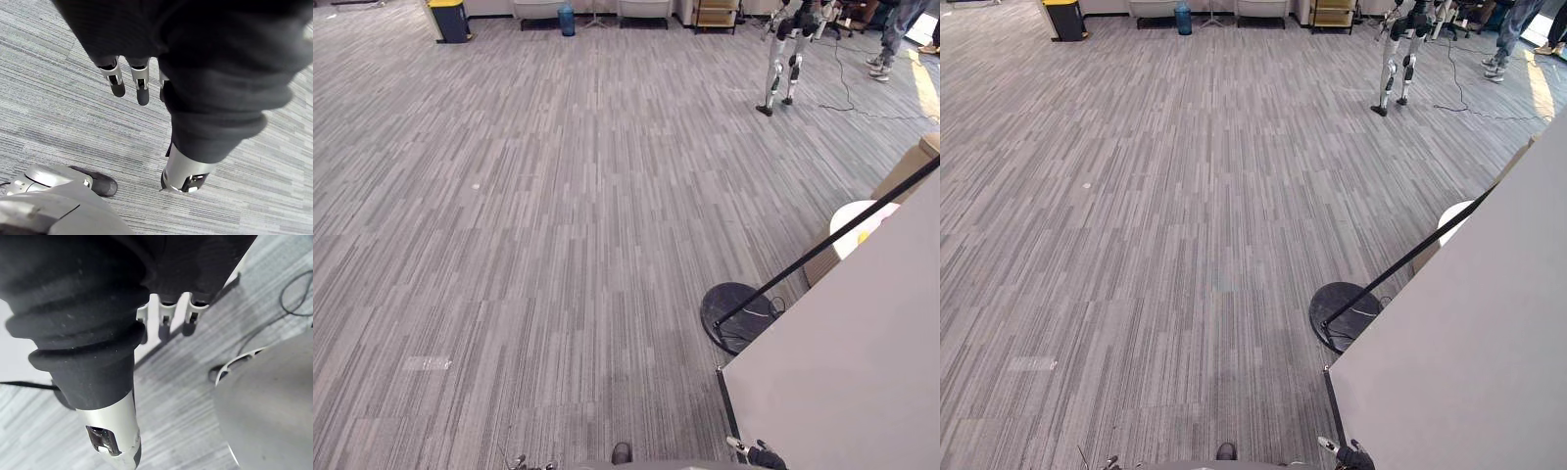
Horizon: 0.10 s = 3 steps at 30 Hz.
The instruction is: Organize washtable
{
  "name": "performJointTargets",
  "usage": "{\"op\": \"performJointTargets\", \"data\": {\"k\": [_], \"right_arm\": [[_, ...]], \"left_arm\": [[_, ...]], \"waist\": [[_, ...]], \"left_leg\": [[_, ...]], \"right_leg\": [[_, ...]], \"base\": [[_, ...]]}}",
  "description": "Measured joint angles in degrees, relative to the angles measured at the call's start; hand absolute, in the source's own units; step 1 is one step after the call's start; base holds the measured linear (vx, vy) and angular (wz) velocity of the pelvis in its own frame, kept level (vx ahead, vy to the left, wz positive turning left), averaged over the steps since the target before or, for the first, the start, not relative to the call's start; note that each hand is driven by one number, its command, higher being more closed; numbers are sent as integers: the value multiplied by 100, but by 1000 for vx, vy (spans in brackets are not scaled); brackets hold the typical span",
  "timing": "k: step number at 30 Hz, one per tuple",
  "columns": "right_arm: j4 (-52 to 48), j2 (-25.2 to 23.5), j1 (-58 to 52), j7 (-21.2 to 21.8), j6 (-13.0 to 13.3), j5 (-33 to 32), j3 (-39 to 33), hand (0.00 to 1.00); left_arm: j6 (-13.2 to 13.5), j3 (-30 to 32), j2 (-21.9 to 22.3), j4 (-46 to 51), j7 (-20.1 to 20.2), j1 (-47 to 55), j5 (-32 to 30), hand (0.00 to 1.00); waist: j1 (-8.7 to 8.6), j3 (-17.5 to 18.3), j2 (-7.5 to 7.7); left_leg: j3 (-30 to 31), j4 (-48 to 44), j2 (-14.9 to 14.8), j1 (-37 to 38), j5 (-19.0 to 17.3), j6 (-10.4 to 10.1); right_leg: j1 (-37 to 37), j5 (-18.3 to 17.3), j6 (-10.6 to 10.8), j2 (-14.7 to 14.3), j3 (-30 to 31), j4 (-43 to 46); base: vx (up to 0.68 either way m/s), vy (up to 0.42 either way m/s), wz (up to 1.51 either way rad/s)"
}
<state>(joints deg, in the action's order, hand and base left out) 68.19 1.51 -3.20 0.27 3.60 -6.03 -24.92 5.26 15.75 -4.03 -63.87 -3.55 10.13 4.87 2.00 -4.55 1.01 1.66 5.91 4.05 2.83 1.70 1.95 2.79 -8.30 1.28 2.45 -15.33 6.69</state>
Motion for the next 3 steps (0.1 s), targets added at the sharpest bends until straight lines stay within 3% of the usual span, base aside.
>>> {"op": "performJointTargets", "data": {"k": [3], "right_arm": [[3, 7, 37, -2, -26, 236, 0, 0]], "left_arm": [[-11, -50, -52, -95, 100, -6, -111, 0]], "waist": [[7, 2, 20]], "left_leg": [[0, 0, 19, -26, 32, 45]], "right_leg": [[8, 42, -15, 5, -15, -55]], "base": [[27, 26, 5]]}}
